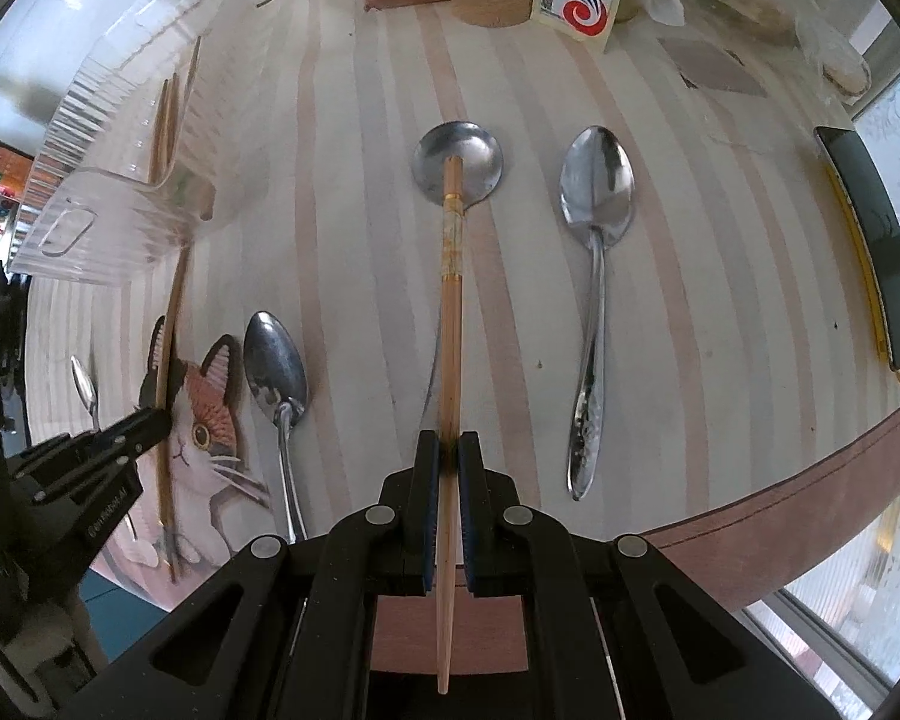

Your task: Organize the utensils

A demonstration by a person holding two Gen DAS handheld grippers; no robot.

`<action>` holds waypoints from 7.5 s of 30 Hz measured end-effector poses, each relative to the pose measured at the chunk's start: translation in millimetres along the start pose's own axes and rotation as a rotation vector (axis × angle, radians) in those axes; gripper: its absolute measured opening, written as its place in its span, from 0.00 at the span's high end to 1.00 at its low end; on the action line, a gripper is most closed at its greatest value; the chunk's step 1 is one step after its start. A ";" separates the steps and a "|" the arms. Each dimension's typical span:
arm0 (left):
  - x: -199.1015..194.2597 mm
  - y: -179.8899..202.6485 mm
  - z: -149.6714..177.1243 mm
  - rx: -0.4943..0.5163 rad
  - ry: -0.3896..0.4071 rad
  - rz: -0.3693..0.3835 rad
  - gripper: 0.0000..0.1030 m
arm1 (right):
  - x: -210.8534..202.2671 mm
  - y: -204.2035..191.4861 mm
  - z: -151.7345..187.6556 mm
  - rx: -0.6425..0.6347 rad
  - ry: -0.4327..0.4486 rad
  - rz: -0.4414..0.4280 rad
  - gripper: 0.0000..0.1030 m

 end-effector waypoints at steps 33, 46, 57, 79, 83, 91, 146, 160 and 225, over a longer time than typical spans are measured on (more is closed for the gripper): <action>-178.8 -40.9 10.4 -0.231 0.319 0.050 0.96 | -115.9 -60.4 -47.9 -0.166 0.170 -0.237 0.94; -196.7 -93.0 -147.1 -0.270 0.354 0.160 0.96 | -133.0 -137.1 -176.5 -0.195 0.215 -0.285 0.94; -110.2 -106.5 -205.8 -0.236 0.136 0.165 0.93 | -46.0 -181.2 -237.7 -0.216 0.066 -0.208 0.93; -147.8 -118.8 -146.4 -0.254 0.375 -0.153 0.00 | -75.3 -145.5 -193.3 -0.260 0.245 0.128 0.01; -153.5 -115.9 -129.5 -0.265 0.386 -0.137 0.00 | -86.5 -132.5 -174.9 -0.236 0.261 0.090 0.01; -183.3 -109.4 -94.6 -0.272 0.455 -0.120 0.00 | -130.0 -118.9 -139.7 -0.202 0.357 0.019 0.01; 25.2 -151.2 7.0 -0.425 0.052 0.005 0.57 | 41.3 -84.4 19.0 -0.076 0.134 0.113 0.43; 6.9 -120.6 6.4 -0.316 0.071 -0.012 0.70 | 32.9 -63.7 9.9 -0.042 0.153 0.095 0.64; 2.2 -110.1 2.3 -0.302 0.110 0.047 0.99 | 29.5 -58.7 -26.3 -0.007 0.029 -0.052 0.98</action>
Point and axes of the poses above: each gripper's, at about its wrist camera, not at the fingertips, and x roughly the way its jaws point, y to its right, z to its underside, the point moved 4 cm from there along x, roughly the way its jaws point
